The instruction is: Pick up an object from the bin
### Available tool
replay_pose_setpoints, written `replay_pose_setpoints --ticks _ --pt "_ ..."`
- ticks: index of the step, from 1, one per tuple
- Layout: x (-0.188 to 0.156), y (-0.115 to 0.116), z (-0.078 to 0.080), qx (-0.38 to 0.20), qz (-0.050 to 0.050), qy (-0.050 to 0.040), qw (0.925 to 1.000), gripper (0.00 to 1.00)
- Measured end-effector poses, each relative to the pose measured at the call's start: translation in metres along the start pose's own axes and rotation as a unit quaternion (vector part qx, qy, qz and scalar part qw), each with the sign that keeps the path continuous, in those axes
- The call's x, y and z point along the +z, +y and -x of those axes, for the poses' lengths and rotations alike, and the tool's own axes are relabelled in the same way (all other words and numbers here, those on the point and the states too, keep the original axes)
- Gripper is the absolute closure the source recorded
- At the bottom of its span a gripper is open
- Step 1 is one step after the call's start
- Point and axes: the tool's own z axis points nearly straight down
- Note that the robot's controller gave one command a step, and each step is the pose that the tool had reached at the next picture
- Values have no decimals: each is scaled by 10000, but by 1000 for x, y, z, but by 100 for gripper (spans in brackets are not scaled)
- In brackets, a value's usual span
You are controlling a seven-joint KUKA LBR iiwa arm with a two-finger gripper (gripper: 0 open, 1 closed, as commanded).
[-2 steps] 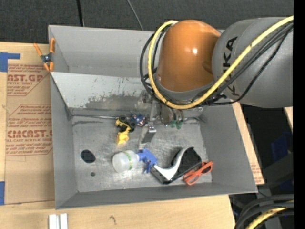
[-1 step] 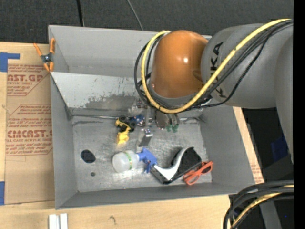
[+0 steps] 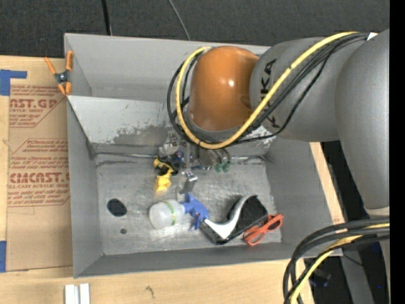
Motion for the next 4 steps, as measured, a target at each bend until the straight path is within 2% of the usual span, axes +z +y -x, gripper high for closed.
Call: replay_pose_setpoints --ticks 1,2,3,4 --pt "23 0 -11 -650 0 -1 9979 0" --pt "71 -5 9 -742 11 48 9972 0" --pt "69 -5 9 -723 10 35 9974 100" --pt "70 -5 9 -723 10 36 9974 100"
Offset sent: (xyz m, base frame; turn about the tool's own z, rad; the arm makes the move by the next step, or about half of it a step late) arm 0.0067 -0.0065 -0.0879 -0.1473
